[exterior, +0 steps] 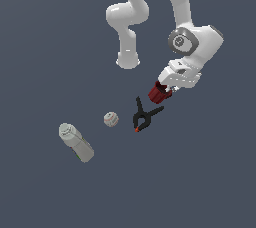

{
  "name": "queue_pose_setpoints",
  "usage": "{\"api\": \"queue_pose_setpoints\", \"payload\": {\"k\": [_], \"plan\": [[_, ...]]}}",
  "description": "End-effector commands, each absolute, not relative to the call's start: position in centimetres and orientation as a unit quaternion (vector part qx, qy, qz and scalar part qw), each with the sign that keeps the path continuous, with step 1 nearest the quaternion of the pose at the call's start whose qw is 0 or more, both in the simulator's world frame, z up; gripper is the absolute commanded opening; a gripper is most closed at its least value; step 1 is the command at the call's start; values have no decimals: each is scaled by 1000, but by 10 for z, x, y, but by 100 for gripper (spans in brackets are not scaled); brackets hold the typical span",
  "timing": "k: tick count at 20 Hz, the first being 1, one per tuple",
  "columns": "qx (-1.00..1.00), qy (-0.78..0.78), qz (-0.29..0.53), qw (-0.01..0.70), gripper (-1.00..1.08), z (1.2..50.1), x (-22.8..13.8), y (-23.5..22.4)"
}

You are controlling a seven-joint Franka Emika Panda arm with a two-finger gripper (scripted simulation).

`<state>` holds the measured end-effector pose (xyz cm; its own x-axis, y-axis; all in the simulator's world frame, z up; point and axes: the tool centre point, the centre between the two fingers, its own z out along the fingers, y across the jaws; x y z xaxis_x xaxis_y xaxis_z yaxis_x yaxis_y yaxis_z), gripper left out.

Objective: Pick up a designated object from a clutter of objects.

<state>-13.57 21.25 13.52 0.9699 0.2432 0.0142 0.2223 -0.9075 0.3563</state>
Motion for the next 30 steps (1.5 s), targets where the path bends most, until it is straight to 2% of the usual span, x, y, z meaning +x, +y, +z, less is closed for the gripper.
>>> {"api": "queue_pose_setpoints", "payload": {"k": [1,30], "plan": [[976,119,30,178,-100,151,-136,193],[977,119,30,176,-100,345,-139,-54]]}}
